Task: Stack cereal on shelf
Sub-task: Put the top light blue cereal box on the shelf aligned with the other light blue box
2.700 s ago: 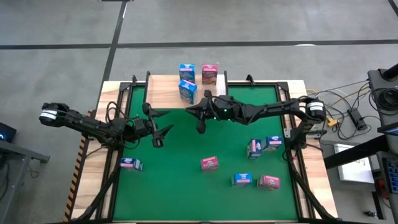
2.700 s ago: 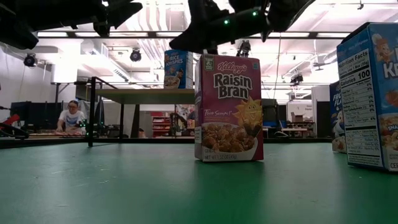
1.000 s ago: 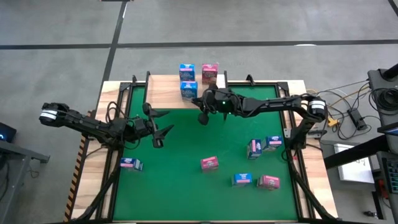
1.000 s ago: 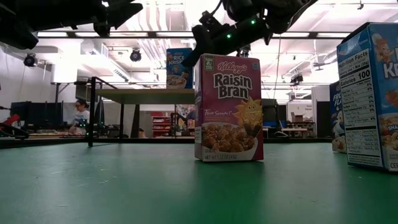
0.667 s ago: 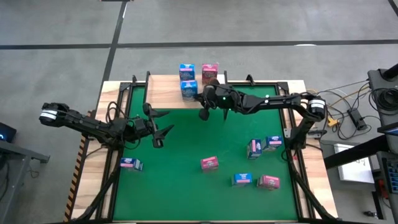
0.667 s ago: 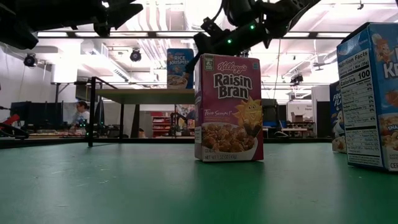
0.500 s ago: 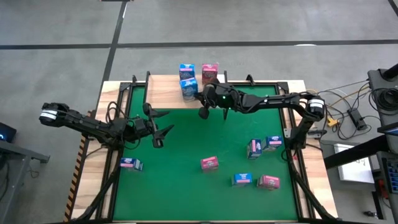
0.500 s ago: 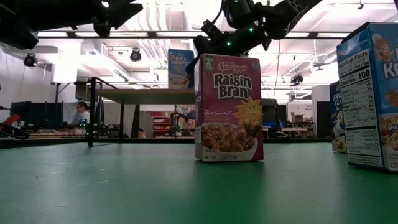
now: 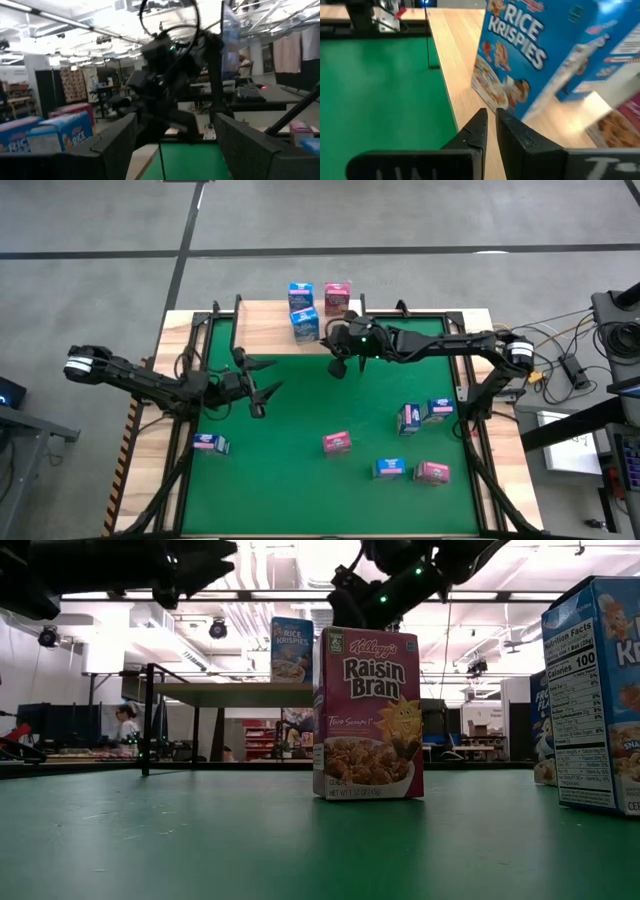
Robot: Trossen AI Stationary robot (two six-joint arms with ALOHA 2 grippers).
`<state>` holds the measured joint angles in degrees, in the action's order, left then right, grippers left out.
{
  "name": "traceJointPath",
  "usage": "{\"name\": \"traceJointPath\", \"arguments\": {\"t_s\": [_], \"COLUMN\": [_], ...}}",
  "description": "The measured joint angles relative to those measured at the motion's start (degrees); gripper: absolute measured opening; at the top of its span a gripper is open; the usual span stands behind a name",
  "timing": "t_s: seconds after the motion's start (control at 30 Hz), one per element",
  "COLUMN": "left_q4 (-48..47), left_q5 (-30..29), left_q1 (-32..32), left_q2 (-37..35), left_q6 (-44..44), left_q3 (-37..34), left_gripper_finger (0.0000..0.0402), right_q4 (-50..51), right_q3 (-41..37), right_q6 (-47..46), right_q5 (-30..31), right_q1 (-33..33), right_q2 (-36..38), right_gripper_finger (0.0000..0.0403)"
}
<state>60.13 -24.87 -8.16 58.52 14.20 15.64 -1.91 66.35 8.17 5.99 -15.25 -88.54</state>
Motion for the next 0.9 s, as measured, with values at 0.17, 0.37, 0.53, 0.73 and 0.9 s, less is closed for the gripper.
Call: {"name": "traceJointPath", "arguments": {"t_s": [0.17,0.37,0.53,0.73,0.9], "left_q4": [-4.19,-20.11,-25.30,-25.34,-25.58], "left_q5": [-0.25,-0.29,-1.92,-6.18,-10.93], "left_q1": [2.52,6.93,10.49,12.60,14.02], "left_q2": [3.60,10.85,17.58,22.20,24.13], "left_q6": [-2.96,-7.05,-8.78,-7.44,-6.75], "left_q3": [3.46,12.56,18.09,20.41,20.38], "left_gripper_finger": [0.0205,0.0095,0.0009,0.0004,0.0001], "right_q4": [4.33,4.61,4.61,4.52,4.15], "right_q3": [0.00,0.00,0.00,0.00,0.00], "right_q6": [1.66,3.71,4.51,4.92,5.34], "right_q5": [0.07,0.20,0.16,0.12,0.12], "right_q1": [-0.42,-1.44,-1.79,-1.81,-1.84], "right_q2": [1.59,1.91,1.87,1.85,1.83], "right_gripper_finger": [0.0027,0.0027,0.0027,0.0027,0.0027]}}
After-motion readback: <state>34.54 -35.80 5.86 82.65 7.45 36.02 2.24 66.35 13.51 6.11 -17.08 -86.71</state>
